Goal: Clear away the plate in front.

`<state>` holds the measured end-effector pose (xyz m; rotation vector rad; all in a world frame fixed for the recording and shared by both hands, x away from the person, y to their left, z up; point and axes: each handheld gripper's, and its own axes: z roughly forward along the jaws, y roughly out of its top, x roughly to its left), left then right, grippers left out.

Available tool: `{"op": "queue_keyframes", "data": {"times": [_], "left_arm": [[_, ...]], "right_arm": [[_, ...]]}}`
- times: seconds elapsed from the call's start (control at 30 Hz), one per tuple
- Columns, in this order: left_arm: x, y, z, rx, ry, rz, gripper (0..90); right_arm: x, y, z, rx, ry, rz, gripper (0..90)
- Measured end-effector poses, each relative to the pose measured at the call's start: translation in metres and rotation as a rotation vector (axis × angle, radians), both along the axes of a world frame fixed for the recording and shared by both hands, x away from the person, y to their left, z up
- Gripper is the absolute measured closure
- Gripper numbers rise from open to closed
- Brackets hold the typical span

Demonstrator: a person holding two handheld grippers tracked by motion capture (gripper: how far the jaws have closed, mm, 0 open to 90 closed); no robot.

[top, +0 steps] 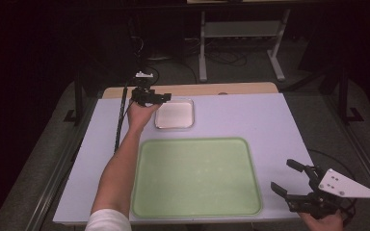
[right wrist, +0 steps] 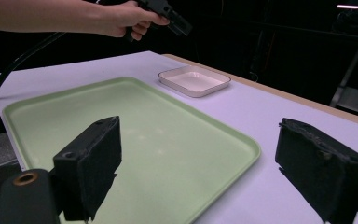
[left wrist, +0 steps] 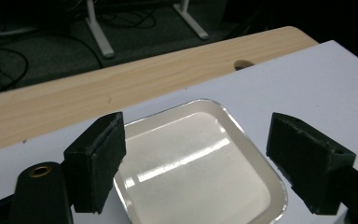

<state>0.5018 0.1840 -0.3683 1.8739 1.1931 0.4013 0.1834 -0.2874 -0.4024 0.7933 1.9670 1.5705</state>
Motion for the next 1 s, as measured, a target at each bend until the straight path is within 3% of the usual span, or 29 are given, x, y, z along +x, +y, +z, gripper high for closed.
{"op": "queue_keyframes", "data": {"times": [0.3,0.6,0.8,1.0], "left_arm": [[0.01,0.007,-0.024,-0.026,0.075,0.062,28.8],[0.017,0.011,-0.041,-0.019,0.131,0.096,36.6],[0.021,0.011,-0.056,-0.023,0.196,0.117,42.8],[0.018,0.019,-0.07,-0.032,0.232,0.174,46.3]], "right_arm": [[-0.001,-0.002,0.0,-0.001,-0.003,0.0,13.5],[-0.001,-0.003,0.001,0.001,-0.004,0.004,13.5],[-0.001,-0.001,0.001,-0.003,-0.006,0.011,13.5],[0.0,0.001,0.0,-0.007,-0.005,0.017,13.5]]}}
